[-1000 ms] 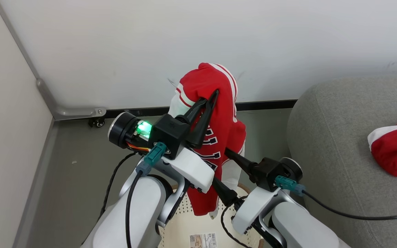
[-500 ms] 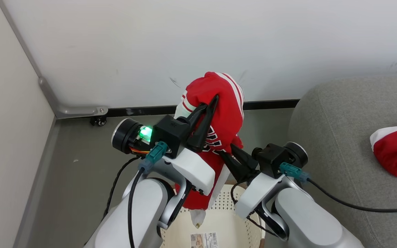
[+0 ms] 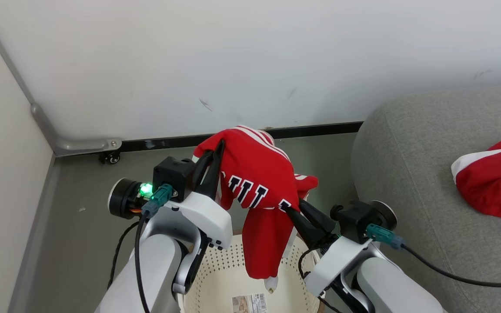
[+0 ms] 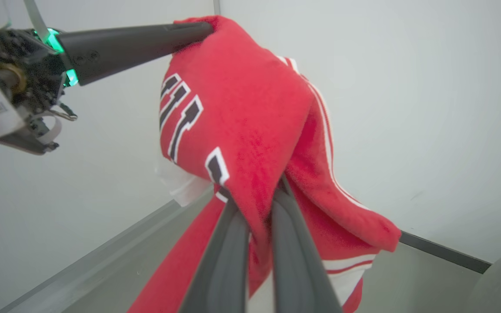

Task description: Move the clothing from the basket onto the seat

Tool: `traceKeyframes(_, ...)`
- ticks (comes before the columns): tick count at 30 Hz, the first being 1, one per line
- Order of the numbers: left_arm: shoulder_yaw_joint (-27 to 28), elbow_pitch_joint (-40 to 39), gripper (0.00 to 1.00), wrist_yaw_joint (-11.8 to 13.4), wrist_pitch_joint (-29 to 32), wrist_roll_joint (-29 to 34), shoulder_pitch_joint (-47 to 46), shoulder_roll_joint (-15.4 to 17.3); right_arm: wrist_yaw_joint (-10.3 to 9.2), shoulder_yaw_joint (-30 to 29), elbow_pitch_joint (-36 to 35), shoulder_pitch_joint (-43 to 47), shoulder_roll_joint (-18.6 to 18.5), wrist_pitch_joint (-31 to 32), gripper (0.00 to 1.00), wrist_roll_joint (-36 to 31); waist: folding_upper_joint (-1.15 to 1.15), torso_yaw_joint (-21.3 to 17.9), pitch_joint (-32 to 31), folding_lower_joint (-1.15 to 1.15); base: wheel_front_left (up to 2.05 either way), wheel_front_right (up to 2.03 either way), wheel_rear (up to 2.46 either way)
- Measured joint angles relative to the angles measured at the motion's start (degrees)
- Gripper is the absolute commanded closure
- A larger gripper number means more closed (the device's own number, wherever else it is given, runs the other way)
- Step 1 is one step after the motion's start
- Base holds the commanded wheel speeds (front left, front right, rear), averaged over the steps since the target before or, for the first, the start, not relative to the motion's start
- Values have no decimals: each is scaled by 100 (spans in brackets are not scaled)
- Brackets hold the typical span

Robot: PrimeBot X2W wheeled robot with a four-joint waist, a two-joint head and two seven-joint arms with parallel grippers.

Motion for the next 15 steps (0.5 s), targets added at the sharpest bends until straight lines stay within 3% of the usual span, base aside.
traceKeyframes(2,42,98,100,-3,-32,-74,64,16,0,-45,-99,77,-1,0,100,109,0,-50,-4,0,0,0,0)
traceKeyframes(3,62,149,69,-4,-49,-118,97,15,0,-76,-143,109,-3,0,100,133,0,-75,-6,0,0,0,0)
traceKeyframes(4,78,182,45,-5,-67,-151,127,15,0,-119,-177,130,-10,0,100,144,0,-101,-8,0,0,0,0)
traceKeyframes(5,93,208,45,-14,-67,-201,162,11,0,-191,-222,150,-9,0,100,181,0,-126,-11,0,0,0,0)
traceKeyframes(6,109,235,4,-37,-67,-253,194,-7,0,-277,-272,156,-12,0,100,236,0,-151,-13,0,0,0,0)
traceKeyframes(7,108,257,0,-79,-67,-309,216,-12,0,-382,-313,155,-20,0,100,297,0,-175,-15,0,0,0,0)
traceKeyframes(15,280,344,0,-179,-171,-533,320,48,0,-1117,-500,161,-500,0,100,425,0,-312,-4,0,0,0,0)
